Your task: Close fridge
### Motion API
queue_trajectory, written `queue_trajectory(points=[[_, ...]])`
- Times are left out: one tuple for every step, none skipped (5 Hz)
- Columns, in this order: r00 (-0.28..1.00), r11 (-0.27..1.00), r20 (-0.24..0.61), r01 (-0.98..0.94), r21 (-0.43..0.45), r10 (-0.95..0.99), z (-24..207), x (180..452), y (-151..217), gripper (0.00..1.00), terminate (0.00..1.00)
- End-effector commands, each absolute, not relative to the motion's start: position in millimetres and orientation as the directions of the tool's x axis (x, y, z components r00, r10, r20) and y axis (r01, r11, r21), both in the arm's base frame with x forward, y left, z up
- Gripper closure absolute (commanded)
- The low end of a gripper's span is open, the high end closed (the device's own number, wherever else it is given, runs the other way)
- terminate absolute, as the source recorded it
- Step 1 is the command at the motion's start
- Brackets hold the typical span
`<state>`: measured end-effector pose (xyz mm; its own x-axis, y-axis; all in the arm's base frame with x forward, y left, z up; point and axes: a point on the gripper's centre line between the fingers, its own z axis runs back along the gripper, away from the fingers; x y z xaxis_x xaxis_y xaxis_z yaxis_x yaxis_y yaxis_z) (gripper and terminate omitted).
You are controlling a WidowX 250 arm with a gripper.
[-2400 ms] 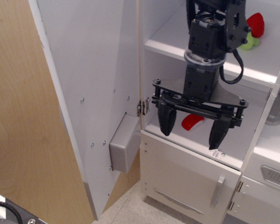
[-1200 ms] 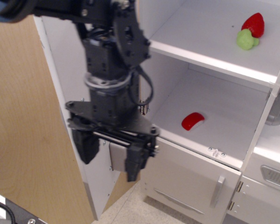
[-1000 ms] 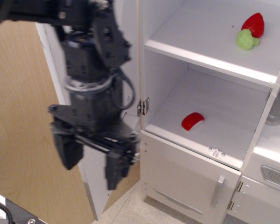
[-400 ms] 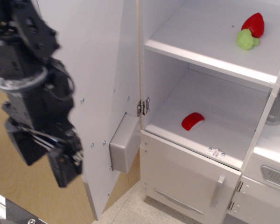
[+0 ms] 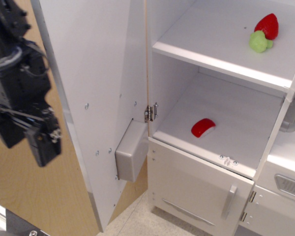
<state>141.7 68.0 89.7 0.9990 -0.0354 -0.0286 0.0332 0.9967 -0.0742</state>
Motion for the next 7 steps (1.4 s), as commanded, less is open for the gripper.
queue_trajectory(points=[[1.000, 1.000, 0.013, -0.005, 0.009, 0.005, 95, 161, 103, 0.00, 0.00], [0.999, 0.999, 0.025, -0.044, 0.001, 0.044, 92, 178, 100, 0.00, 0.00], [0.999, 0.999, 0.017, -0.042, -0.010, 0.042, 84, 195, 79, 0.00, 0.00], [0.996, 0.997, 0.058, -0.073, 0.015, 0.072, 79, 208, 58, 0.00, 0.00], [0.994, 0.996, 0.069, -0.084, 0.009, 0.083, 79, 219, 36, 0.00, 0.00], [0.991, 0.992, 0.059, -0.117, -0.039, 0.119, 82, 241, 10, 0.00, 0.00], [0.985, 0.984, 0.050, -0.158, -0.084, 0.163, 86, 273, -11, 0.00, 0.00]])
